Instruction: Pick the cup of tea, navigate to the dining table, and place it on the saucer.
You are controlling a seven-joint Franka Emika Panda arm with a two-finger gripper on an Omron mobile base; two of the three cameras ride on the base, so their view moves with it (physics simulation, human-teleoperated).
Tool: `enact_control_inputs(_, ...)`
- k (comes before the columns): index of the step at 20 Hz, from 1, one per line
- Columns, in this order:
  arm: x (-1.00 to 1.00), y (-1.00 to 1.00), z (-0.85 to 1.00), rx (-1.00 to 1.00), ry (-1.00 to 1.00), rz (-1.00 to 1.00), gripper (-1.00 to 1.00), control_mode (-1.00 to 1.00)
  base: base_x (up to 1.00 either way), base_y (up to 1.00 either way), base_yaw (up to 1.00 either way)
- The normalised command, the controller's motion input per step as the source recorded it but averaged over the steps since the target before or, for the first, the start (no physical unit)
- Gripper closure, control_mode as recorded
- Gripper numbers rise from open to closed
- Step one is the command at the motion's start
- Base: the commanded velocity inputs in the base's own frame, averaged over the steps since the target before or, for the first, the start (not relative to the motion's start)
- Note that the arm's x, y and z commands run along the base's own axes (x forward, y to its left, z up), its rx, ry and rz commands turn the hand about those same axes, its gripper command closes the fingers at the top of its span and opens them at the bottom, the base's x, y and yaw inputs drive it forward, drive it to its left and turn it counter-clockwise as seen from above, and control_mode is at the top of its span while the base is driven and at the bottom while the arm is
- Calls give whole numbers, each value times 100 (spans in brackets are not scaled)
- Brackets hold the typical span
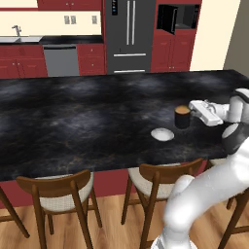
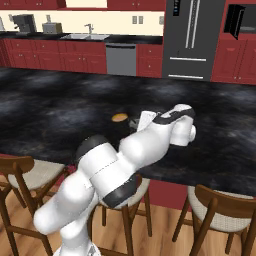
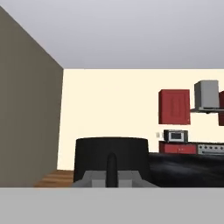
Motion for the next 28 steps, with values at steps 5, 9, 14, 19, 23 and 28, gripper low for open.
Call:
enact_control_inputs(5, 17, 0, -39, 3, 17, -1, 100, -100, 0, 0, 0)
enact_control_inputs(9, 25, 0, -49, 0, 7, -1, 100, -100, 0, 0, 0)
enact_control_inputs(14, 35, 0, -17, -7, 0, -5, 100, -100, 0, 0, 0)
enact_control_inputs(19, 21, 0, -20, -12, 0, -19, 100, -100, 0, 0, 0)
enact_control_inputs(23, 24, 0, -13, -7, 0, -27, 100, -100, 0, 0, 0)
enact_control_inputs(28, 34, 19, -17, 0, 0, -20, 100, -100, 0, 0, 0)
